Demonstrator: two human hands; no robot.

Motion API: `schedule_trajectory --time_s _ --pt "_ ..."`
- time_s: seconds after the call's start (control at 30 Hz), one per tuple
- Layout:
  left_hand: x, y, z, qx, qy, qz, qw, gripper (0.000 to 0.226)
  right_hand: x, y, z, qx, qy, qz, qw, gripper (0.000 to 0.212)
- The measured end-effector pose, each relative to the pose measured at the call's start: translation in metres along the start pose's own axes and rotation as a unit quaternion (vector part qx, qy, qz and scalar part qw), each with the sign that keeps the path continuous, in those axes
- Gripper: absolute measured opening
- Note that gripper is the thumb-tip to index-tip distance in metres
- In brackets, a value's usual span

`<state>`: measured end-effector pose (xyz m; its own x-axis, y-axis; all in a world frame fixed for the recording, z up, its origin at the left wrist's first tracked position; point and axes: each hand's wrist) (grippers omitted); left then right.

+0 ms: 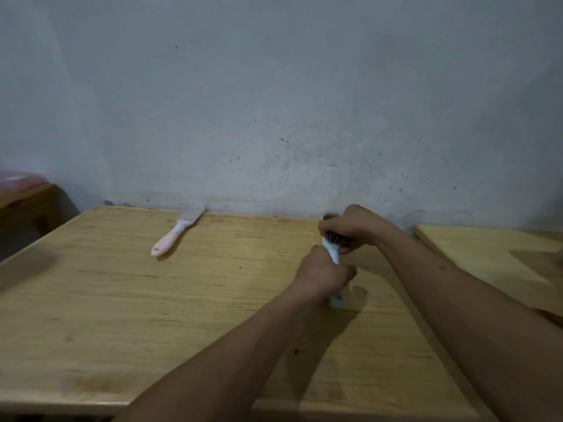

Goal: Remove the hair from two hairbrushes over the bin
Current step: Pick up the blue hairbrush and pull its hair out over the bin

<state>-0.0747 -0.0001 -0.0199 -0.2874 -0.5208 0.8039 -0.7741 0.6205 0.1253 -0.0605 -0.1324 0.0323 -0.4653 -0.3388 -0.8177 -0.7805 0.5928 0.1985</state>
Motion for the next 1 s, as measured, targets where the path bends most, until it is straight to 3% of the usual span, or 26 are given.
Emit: schedule_trajectory --time_s 0.13,0.3,0.43,0.77,1.0 --pt "-0.019 0.013 -0.038 0.027 0.177 -0.031 0.983 0.021 -0.042 0.026 0.033 -0.054 -0.026 -0.032 0.998 0.026" --pt "-0.069 0.058 -0.099 0.079 0.221 -0.072 0.969 0.022 -0.083 0.056 0.091 -0.149 -0.042 -0.051 0.987 0.050" --pt "-0.120 0.104 -0.138 0.151 0.244 -0.092 0.953 0.006 -0.111 0.077 0.141 -0.239 -0.053 -0.044 0.969 0.060" --pt "-0.205 0.230 -0.206 0.272 0.264 -0.138 0.915 0.034 -0.160 0.147 0.283 -0.374 -0.032 -0.117 0.919 0.046" --pt "-0.275 0.312 -0.219 0.334 0.239 -0.192 0.891 0.034 -0.167 0.208 0.374 -0.468 -0.048 -0.105 0.876 0.023"
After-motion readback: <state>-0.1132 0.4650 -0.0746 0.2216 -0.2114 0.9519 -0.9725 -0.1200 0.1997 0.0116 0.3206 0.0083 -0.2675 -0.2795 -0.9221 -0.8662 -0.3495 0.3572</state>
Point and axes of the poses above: each hand's wrist, its own y-axis away from the middle knuckle, its own z-axis out of the palm, x = y × z, and after that the axes turned 12 degrees about -y, right-handed
